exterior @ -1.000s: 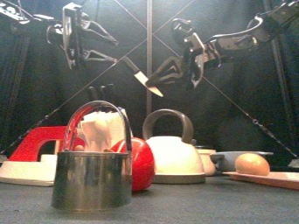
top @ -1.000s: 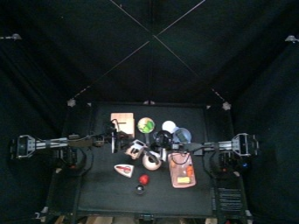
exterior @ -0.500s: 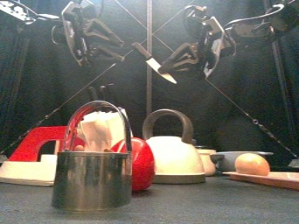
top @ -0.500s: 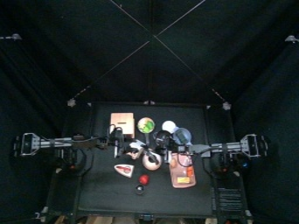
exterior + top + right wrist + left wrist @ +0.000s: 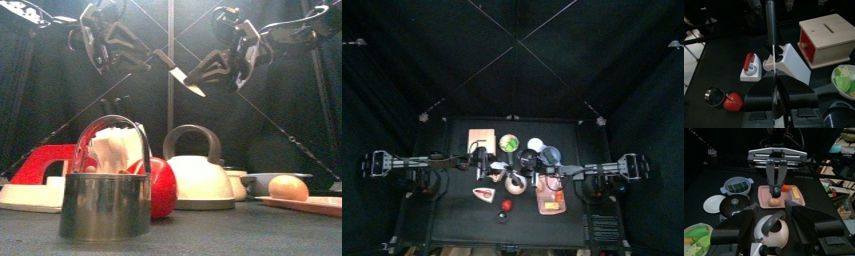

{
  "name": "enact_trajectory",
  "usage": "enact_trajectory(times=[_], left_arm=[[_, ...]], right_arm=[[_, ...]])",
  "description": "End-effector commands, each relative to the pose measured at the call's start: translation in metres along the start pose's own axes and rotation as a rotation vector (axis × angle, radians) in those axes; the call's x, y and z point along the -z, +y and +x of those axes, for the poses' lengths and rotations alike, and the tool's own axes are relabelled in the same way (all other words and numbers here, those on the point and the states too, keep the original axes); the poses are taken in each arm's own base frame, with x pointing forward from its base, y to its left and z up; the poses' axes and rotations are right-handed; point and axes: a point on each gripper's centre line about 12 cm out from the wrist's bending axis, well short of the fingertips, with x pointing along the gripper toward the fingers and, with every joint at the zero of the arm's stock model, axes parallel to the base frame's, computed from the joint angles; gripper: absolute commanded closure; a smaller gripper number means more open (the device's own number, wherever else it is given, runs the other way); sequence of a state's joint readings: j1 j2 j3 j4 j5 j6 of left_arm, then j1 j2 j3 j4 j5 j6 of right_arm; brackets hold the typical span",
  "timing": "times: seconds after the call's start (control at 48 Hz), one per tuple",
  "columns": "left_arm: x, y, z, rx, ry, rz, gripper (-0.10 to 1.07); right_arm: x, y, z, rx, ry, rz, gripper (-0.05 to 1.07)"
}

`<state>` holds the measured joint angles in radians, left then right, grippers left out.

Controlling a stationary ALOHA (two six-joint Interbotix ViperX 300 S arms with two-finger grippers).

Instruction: Regrasp pairing knife

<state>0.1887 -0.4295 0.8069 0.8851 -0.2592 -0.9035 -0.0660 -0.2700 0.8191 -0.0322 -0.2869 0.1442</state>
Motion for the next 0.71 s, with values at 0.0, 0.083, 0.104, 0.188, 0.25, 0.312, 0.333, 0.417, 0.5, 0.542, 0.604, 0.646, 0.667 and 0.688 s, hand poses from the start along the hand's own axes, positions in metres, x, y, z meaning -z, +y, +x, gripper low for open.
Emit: enact_trajectory(times=[0.0,0.083,0.104,0.188,0.25,0.312,0.333,0.417,0.5,0.542,0.604,0.646,0.667,0.688], left_arm=[[-0.02,-0.001,0.0,0.0,-0.046,0.014,0.13],[-0.031,-0.001,-0.003,-0.013,-0.066,0.035,0.13],[-0.033,0.0,-0.004,-0.02,-0.067,0.038,0.13],[-0.039,0.004,-0.006,-0.07,-0.056,0.044,0.13],[-0.043,0.008,-0.006,-0.13,-0.023,0.048,0.13],[-0.048,0.01,-0.006,-0.204,0.024,0.05,0.13],[-0.051,0.008,-0.006,-0.239,0.049,0.057,0.13],[-0.063,0.0,-0.009,-0.306,0.093,0.089,0.13],[-0.078,-0.007,-0.013,-0.366,0.12,0.125,0.13],[-0.083,-0.009,-0.015,-0.398,0.138,0.13,0.13],[-0.089,-0.006,-0.018,-0.468,0.19,0.13,0.13],[-0.091,-0.002,-0.02,-0.517,0.234,0.13,0.13],[-0.09,0.0,-0.02,-0.54,0.264,0.131,0.13],[-0.09,0.002,-0.019,-0.56,0.291,0.135,0.13]], right_arm=[[-0.011,0.002,-0.005,-0.006,-0.036,-0.002,0.63],[-0.01,0.002,-0.005,-0.005,-0.03,-0.002,0.63],[-0.01,0.002,-0.005,-0.005,-0.032,-0.002,0.64],[-0.009,0.002,-0.006,-0.005,-0.03,-0.002,0.63],[-0.009,0.002,-0.007,-0.005,-0.03,-0.001,0.63],[-0.01,0.002,-0.008,-0.005,-0.033,-0.001,0.64],[-0.011,0.002,-0.008,-0.005,-0.036,0.001,0.63],[-0.011,0.002,-0.009,-0.006,-0.036,-0.001,0.64],[-0.01,0.002,-0.009,-0.005,-0.035,-0.001,0.63],[-0.009,0.002,-0.009,-0.005,-0.032,0.001,0.63],[-0.01,0.002,-0.008,-0.005,-0.033,-0.001,0.63],[-0.01,0.002,-0.009,-0.005,-0.035,-0.001,0.64],[-0.01,0.002,-0.009,-0.005,-0.035,-0.001,0.64],[-0.011,0.002,-0.009,-0.006,-0.036,-0.001,0.63]])
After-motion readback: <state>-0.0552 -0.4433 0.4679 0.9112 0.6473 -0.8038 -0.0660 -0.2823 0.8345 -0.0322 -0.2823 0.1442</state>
